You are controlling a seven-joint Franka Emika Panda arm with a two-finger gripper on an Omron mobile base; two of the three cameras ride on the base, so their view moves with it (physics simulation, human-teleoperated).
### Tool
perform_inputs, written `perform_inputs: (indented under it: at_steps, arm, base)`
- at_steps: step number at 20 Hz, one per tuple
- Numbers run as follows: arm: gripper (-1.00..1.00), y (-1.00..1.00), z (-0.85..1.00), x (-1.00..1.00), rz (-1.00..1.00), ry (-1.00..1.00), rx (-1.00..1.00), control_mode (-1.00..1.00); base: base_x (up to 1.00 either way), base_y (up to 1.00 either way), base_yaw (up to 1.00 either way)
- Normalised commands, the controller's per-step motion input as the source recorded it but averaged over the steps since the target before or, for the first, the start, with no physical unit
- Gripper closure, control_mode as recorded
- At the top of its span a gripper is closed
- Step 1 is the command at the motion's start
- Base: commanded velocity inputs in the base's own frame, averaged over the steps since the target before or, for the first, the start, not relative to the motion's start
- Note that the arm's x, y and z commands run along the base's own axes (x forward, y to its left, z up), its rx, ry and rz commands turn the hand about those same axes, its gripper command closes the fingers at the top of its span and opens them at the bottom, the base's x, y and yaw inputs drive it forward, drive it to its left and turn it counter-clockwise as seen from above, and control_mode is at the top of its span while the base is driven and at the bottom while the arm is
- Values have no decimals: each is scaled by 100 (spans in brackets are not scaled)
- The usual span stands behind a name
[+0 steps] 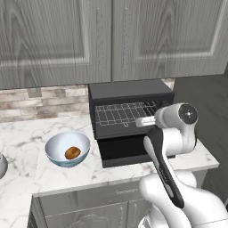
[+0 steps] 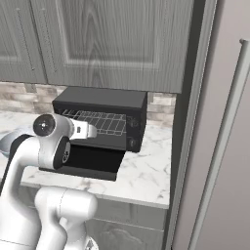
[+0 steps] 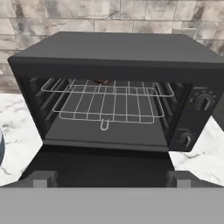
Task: Pick up the heated bread from the toaster oven and place it in the bowl. Then move the bread bowl to the dining counter.
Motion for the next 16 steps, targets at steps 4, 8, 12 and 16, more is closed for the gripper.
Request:
perform_inputs:
  at_steps: [4, 8, 12, 16]
  arm:
    - [-100, 0, 0, 11, 0, -19, 0, -100]
    - [-100, 0, 0, 28, 0, -6, 3, -100]
    - [-100, 0, -1, 14, 0, 0, 0, -100]
    - [-100, 0, 0, 0, 0, 0, 0, -100]
  base:
    - [0, 0, 0]
    - [0, 0, 0]
    - [0, 0, 0]
    - [0, 0, 0]
